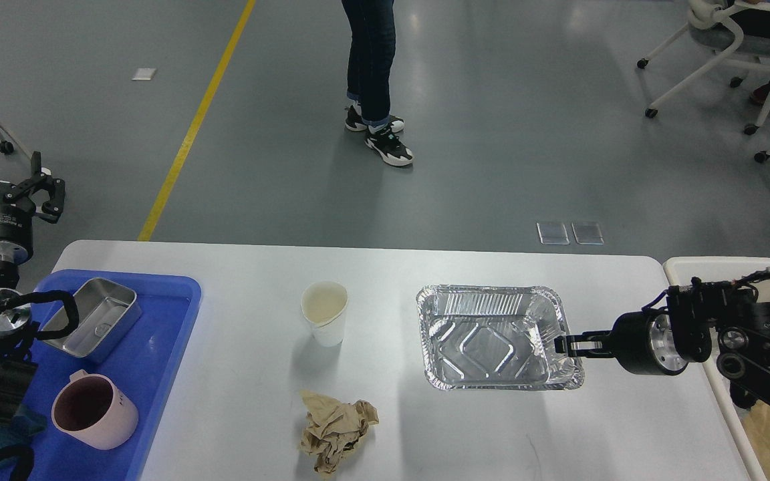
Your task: Tidy desktop
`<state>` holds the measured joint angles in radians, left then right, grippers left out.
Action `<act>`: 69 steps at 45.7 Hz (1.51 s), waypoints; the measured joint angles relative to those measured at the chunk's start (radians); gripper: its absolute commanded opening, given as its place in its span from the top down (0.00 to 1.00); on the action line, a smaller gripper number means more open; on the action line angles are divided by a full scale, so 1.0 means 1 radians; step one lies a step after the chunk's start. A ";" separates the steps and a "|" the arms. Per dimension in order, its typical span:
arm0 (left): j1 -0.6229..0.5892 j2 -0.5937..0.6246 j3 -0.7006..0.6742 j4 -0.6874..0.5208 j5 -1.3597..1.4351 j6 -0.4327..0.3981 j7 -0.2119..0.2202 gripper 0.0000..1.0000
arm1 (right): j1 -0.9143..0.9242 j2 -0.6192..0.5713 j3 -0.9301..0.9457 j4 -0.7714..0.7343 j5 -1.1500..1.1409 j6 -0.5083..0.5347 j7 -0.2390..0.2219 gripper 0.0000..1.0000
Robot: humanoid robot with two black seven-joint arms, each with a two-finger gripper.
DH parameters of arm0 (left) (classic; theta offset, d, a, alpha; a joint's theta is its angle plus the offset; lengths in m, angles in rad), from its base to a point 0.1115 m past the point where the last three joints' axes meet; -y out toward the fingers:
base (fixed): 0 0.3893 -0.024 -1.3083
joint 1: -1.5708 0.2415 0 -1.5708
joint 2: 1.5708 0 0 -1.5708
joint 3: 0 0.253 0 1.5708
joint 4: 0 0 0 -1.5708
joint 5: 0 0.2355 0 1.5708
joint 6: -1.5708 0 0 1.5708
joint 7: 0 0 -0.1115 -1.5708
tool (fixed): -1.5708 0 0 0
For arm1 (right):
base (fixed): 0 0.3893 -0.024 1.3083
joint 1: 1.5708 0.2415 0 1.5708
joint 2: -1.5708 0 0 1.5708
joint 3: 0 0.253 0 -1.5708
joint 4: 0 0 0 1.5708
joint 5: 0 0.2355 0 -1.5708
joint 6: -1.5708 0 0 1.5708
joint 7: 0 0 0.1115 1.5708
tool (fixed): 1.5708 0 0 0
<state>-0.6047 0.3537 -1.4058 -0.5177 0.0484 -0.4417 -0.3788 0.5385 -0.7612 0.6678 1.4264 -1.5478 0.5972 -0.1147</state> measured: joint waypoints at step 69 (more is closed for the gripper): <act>-0.222 0.840 1.329 -0.903 0.749 0.212 0.163 0.03 | -0.003 -0.023 0.188 0.065 0.055 0.013 -0.010 1.00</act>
<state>-0.8266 1.1935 -0.0765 -1.4205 0.7974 -0.2298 -0.2155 0.5357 -0.7843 0.8557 1.4910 -1.4923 0.6105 -0.1244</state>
